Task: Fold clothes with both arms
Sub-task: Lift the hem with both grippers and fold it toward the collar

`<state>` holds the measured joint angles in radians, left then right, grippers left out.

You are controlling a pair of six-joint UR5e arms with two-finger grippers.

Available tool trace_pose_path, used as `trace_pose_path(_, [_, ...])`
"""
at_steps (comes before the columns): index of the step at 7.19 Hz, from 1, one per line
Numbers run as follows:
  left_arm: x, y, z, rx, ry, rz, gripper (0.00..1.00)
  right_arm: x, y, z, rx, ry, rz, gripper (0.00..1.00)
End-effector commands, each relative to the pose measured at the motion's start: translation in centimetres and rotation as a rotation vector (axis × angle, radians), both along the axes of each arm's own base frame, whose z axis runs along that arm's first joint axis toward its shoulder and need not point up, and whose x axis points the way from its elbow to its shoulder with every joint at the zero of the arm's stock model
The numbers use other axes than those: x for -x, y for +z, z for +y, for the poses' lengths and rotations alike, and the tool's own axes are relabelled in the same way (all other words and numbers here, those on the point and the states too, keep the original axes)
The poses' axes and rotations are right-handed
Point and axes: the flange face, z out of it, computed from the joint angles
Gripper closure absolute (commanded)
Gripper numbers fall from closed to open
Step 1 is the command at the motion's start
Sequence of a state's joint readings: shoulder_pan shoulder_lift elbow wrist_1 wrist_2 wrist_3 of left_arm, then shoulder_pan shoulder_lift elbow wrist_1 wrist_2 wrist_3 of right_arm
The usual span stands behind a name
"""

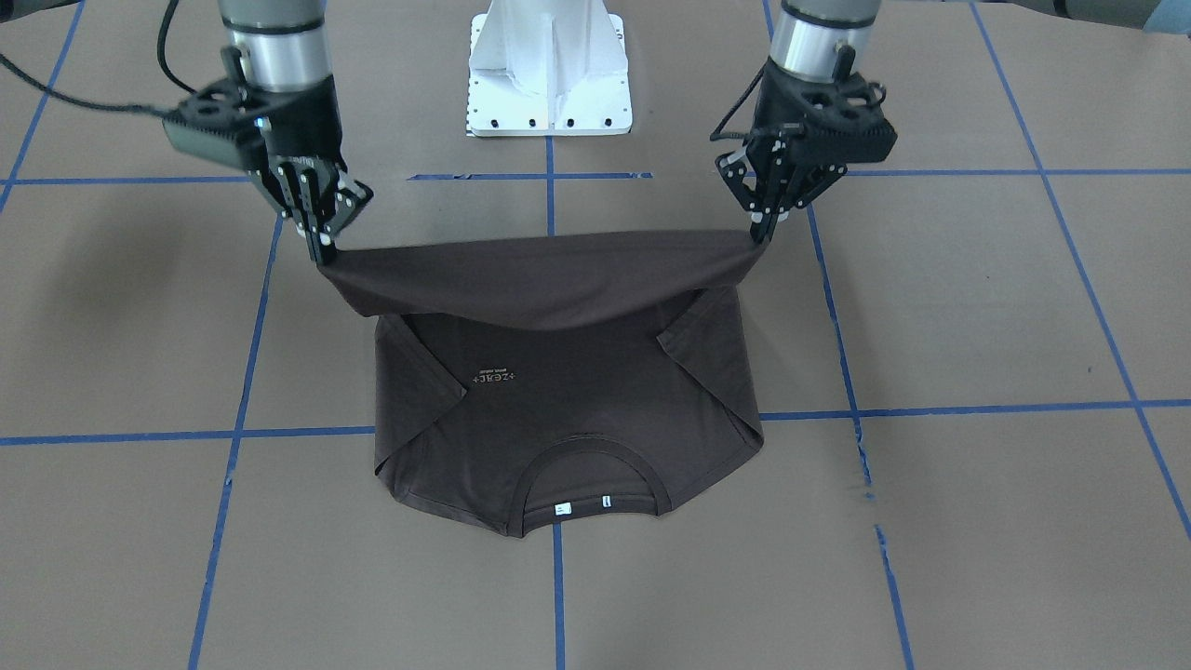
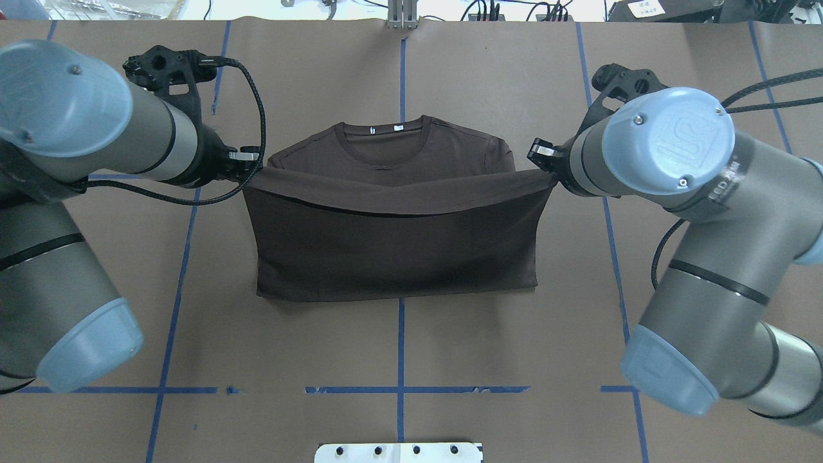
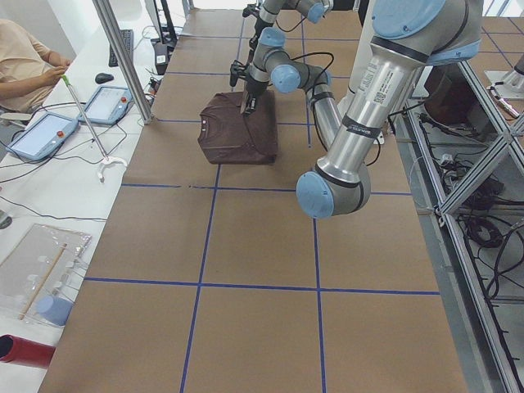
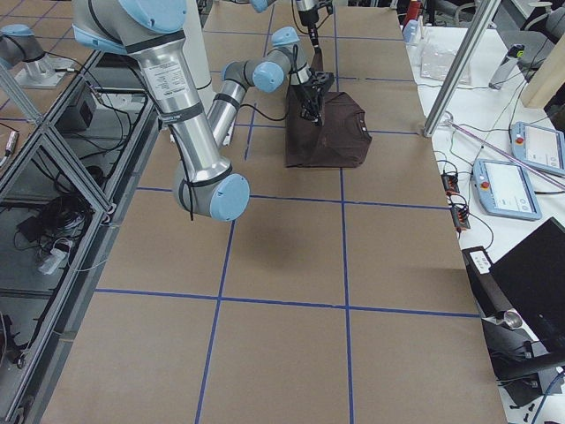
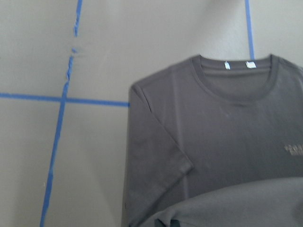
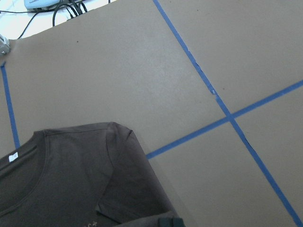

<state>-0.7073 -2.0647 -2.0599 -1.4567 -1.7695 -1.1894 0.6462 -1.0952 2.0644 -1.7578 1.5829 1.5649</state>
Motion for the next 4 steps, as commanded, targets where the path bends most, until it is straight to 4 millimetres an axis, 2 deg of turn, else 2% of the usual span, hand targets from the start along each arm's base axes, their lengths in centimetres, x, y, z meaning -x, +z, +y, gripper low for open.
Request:
trace_pose_path(1, [-3.9,4.3,-4.5,-0.001,-0.013,-0.005,1.00,4.2,3.3,-6.5,-0.015,0.036,-0.012,1.00])
trace_pose_path(4, [-7.3,8.5,-7.8,-0.010,-0.027,-0.031,1.00,9.7,6.6,-12.4,-0.012,0.051,-0.002,1.00])
